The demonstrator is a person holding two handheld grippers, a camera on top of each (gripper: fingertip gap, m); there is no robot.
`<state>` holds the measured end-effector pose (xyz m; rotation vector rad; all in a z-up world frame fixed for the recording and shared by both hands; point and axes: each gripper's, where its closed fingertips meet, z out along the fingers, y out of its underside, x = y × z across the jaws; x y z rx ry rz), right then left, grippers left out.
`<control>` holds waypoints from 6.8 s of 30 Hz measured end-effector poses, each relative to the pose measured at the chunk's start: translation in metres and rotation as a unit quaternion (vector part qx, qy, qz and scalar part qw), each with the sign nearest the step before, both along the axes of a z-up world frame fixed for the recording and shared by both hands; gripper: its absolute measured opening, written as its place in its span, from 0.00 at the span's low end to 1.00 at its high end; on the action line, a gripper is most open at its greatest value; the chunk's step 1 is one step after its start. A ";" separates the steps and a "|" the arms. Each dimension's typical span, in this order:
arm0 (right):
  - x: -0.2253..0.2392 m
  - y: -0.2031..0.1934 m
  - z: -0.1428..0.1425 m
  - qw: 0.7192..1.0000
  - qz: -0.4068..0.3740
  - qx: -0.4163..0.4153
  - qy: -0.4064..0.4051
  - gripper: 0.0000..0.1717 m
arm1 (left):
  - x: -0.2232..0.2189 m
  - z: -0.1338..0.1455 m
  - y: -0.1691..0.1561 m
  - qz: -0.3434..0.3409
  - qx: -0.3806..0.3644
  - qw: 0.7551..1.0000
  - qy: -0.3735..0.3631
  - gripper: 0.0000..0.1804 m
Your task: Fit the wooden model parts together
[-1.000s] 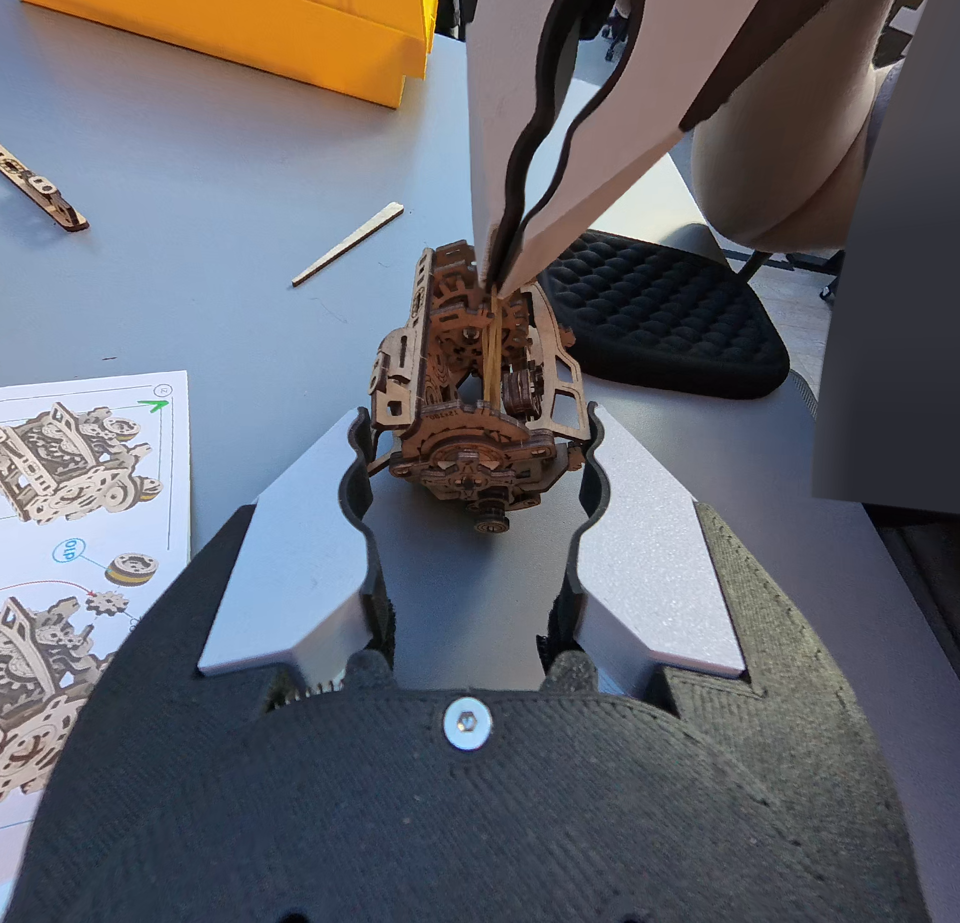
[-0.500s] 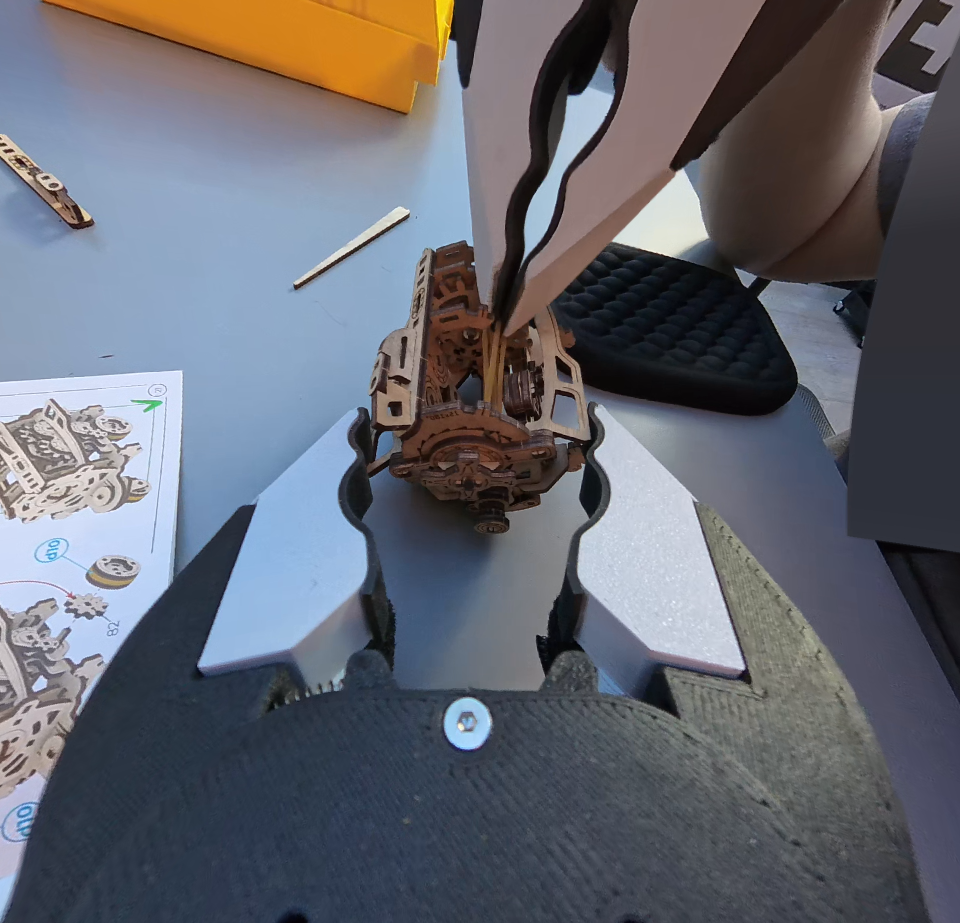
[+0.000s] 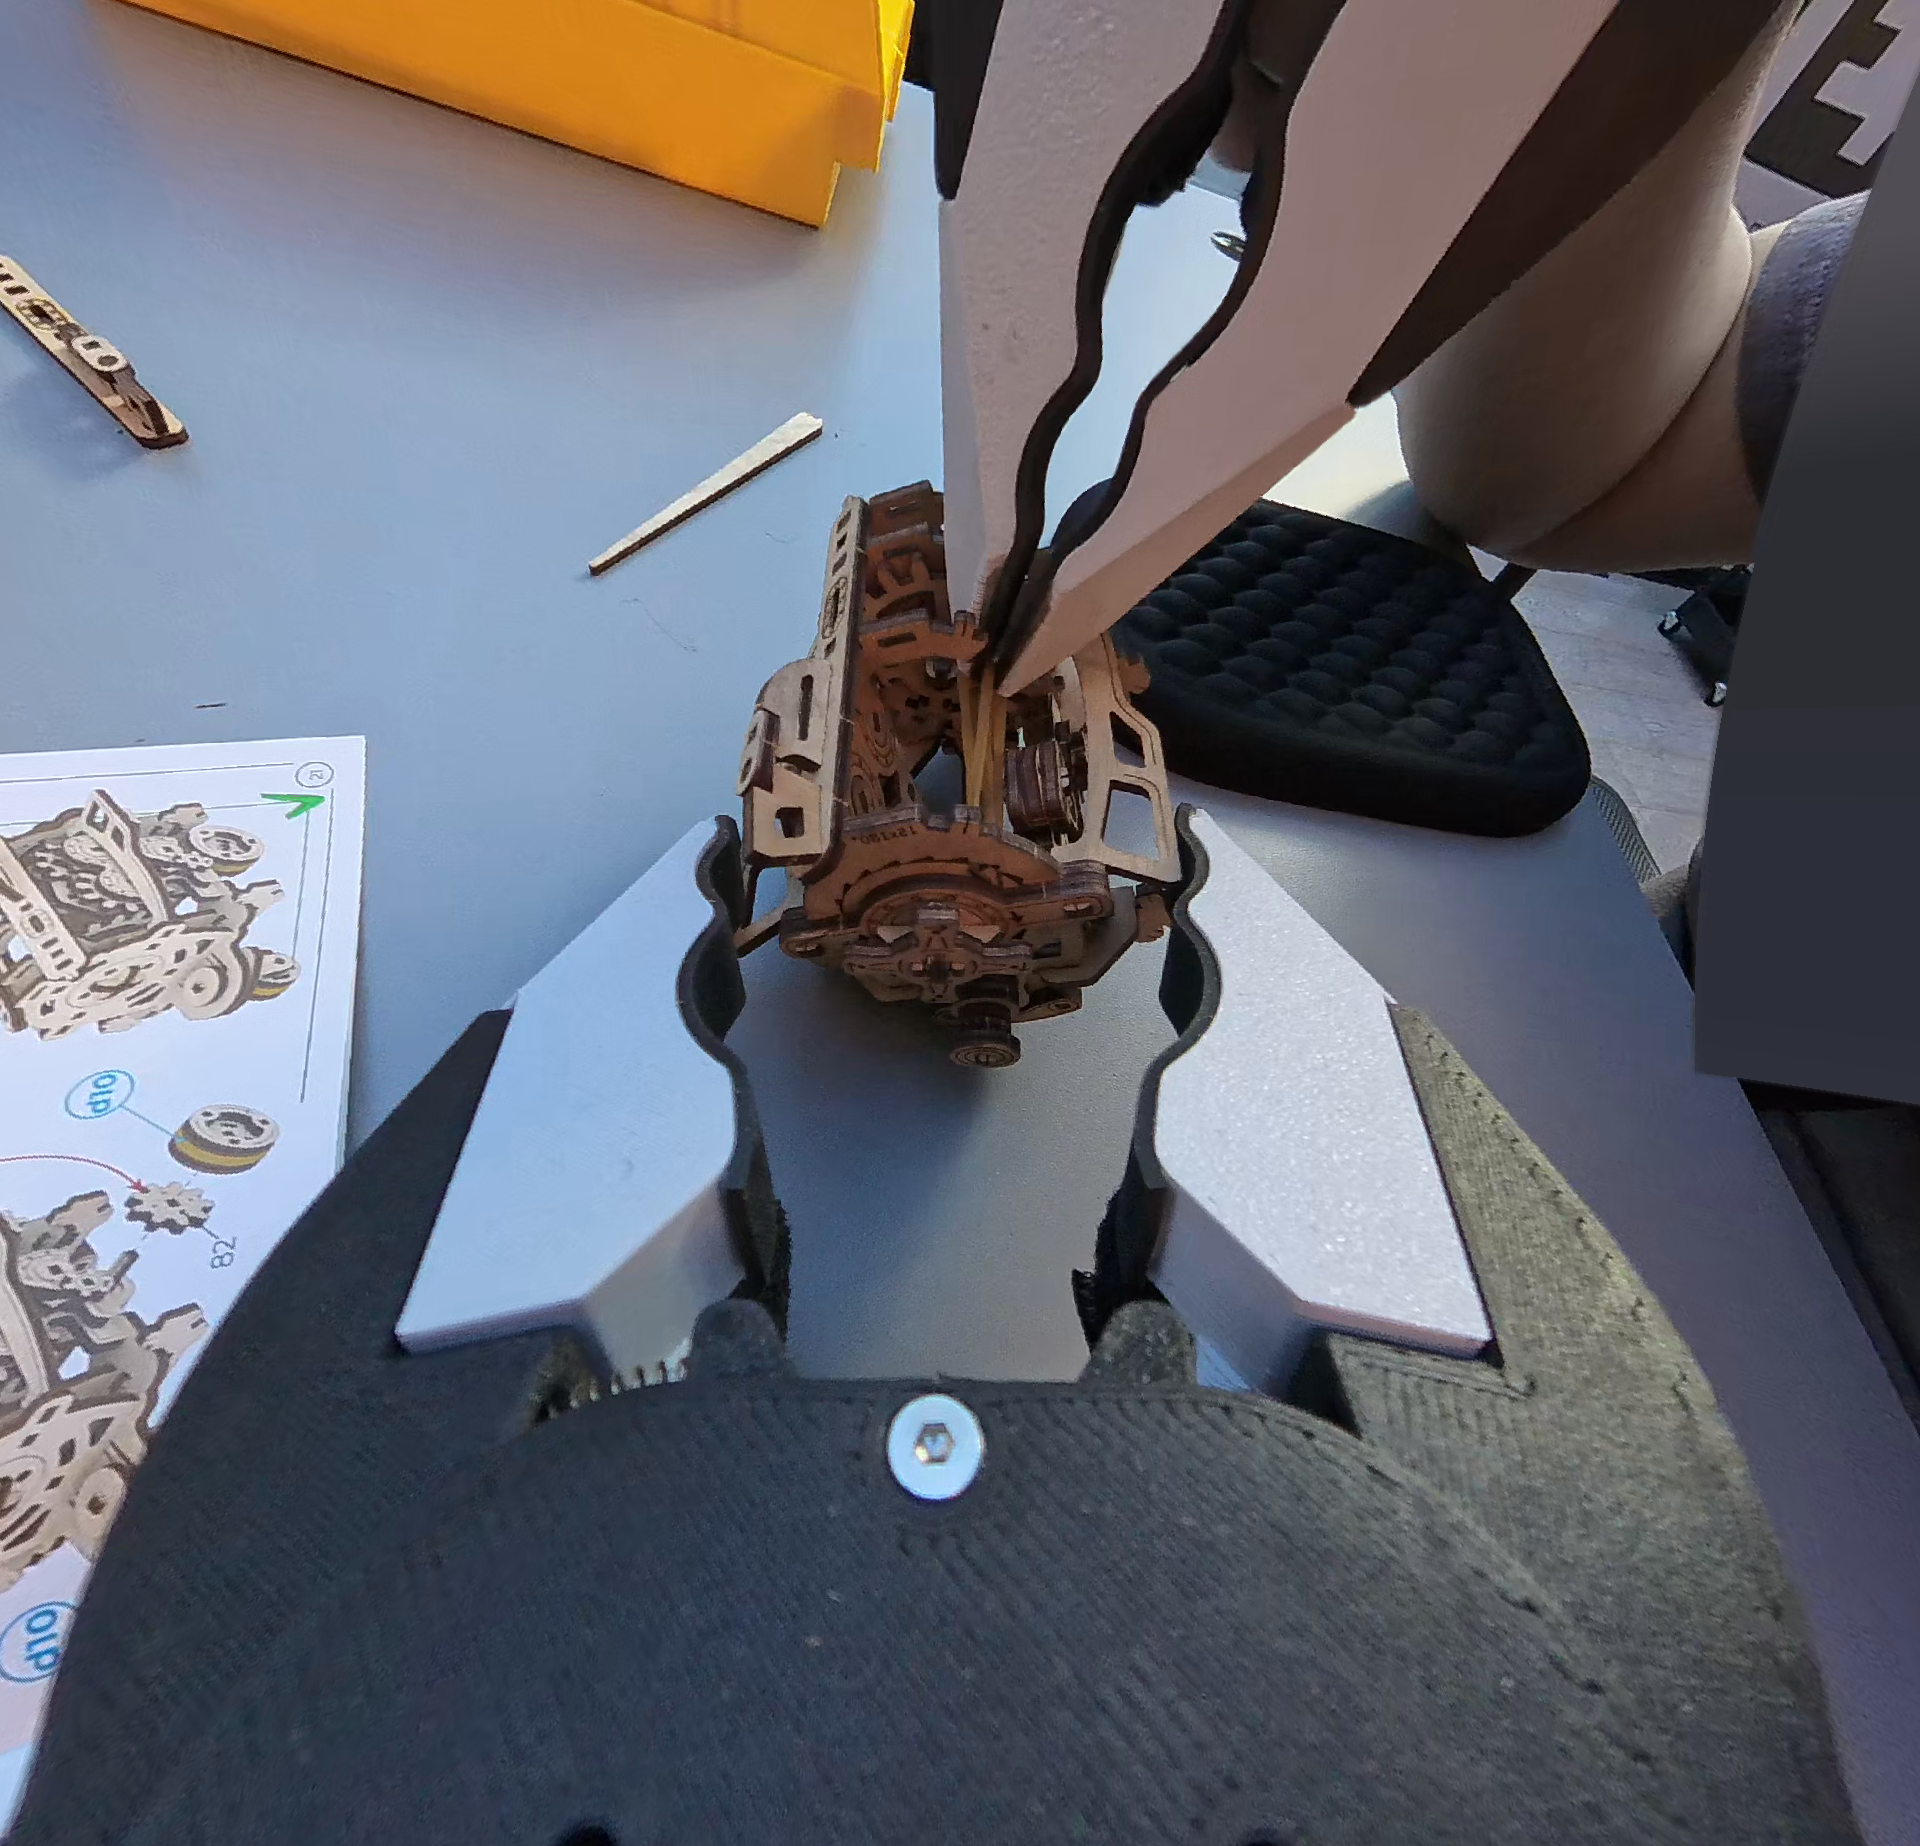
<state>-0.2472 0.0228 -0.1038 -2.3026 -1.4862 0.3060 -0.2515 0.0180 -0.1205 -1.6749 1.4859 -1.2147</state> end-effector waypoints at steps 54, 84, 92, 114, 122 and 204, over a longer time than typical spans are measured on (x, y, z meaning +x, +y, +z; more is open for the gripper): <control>0.047 0.011 -0.013 0.981 -0.101 0.008 0.167 0.09 | -0.014 -0.012 -0.039 0.177 -0.129 0.976 0.015 0.43; 0.059 -0.004 0.042 0.960 0.046 0.173 0.216 0.03 | -0.051 0.092 0.002 0.105 0.024 0.994 -0.032 0.24; 0.017 -0.034 0.058 0.914 0.208 0.339 0.084 0.03 | -0.011 0.094 -0.027 -0.023 -0.137 0.989 0.060 0.19; 0.056 -0.049 0.168 0.798 0.061 0.252 0.543 0.23 | -0.016 0.098 -0.040 -0.035 0.023 0.999 0.011 0.00; 0.006 -0.042 0.114 0.827 0.128 0.053 0.545 0.07 | -0.014 0.099 -0.037 -0.028 0.053 0.998 0.015 0.00; -0.006 -0.026 0.090 0.881 0.125 0.119 0.440 0.00 | 0.007 0.088 -0.019 -0.031 0.014 0.999 -0.027 0.18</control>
